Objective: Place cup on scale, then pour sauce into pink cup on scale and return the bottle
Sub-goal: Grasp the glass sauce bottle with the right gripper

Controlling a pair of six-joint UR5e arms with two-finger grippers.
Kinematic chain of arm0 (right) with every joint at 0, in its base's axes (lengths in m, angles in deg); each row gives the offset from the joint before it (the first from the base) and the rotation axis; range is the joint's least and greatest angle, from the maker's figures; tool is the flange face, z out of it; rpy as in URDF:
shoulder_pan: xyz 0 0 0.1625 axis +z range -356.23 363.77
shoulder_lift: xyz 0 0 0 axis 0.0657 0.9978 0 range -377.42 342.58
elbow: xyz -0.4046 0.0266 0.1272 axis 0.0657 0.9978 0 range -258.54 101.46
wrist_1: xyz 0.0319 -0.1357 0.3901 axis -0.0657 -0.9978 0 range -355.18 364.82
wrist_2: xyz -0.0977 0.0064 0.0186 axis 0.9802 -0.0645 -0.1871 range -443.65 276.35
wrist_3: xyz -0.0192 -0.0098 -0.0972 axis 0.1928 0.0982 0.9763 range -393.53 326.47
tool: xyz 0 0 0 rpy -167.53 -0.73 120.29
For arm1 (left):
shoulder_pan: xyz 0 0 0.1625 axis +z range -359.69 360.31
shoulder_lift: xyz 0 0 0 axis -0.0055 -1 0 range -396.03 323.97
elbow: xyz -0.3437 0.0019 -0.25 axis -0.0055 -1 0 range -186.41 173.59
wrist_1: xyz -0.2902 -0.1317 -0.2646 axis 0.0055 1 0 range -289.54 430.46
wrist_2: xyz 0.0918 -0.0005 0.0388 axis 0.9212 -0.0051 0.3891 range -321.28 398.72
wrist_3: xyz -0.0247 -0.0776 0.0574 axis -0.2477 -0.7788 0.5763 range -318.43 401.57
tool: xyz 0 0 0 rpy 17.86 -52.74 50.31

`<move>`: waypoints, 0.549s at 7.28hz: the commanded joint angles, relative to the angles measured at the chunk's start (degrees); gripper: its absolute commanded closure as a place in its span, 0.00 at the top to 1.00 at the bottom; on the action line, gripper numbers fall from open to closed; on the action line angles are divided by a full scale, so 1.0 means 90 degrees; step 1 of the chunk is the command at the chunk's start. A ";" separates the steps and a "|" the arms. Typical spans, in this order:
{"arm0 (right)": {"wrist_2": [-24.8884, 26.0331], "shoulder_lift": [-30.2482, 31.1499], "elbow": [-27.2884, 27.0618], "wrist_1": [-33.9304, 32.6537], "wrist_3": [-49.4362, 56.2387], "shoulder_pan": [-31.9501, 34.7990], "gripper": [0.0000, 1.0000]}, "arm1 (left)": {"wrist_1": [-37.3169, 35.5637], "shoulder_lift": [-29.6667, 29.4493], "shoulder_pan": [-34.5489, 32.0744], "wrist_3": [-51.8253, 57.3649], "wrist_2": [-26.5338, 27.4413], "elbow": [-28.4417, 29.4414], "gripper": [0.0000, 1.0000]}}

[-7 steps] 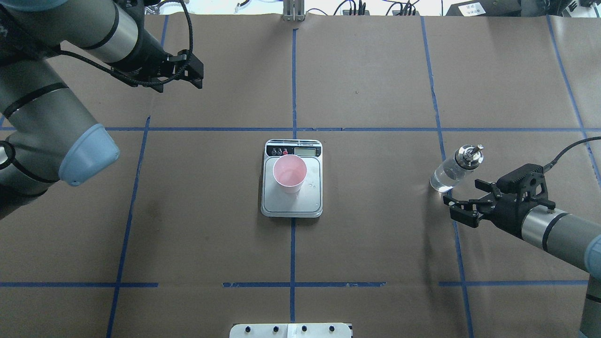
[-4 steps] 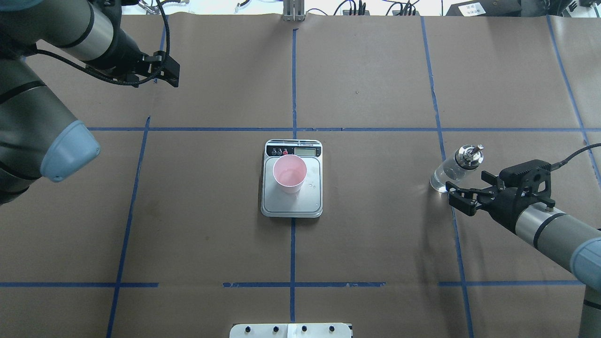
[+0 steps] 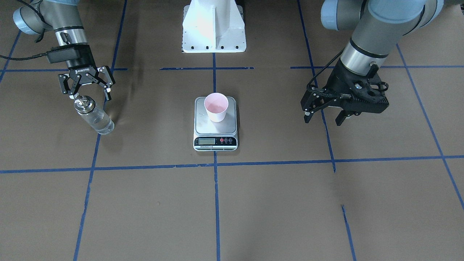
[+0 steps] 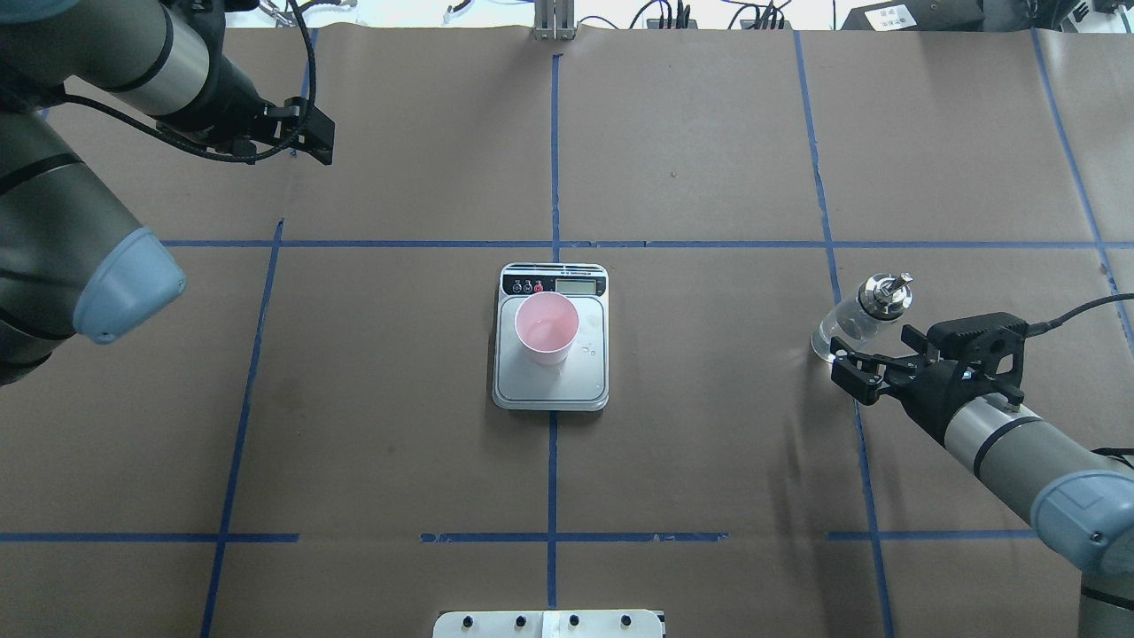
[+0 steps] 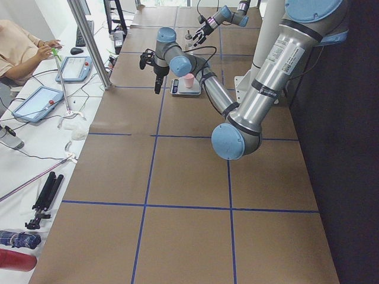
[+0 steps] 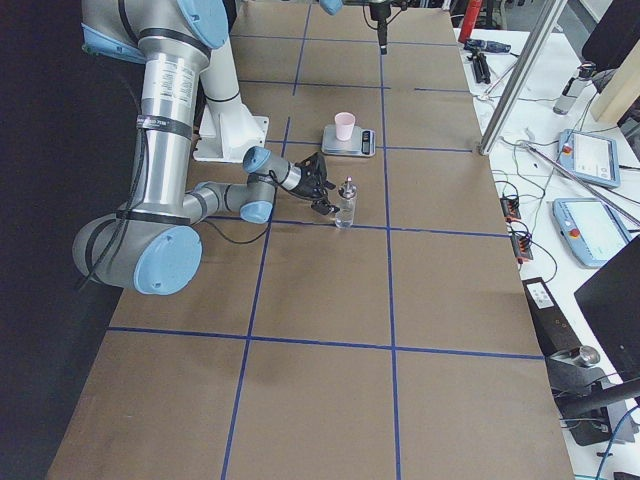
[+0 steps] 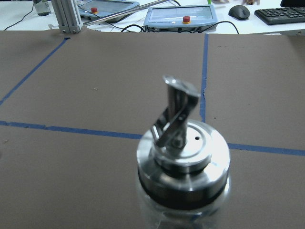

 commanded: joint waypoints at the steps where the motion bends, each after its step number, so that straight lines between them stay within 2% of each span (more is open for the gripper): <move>1: 0.0441 -0.0022 0.0006 -0.0490 -0.0582 -0.0106 1.00 | -0.0010 0.0001 0.0000 -0.0003 0.0033 -0.0006 0.91; 4: 0.0687 -0.0392 0.0133 -0.0940 -0.0869 -0.0126 1.00 | -0.0010 0.0001 0.0000 -0.0003 0.0033 -0.0016 0.91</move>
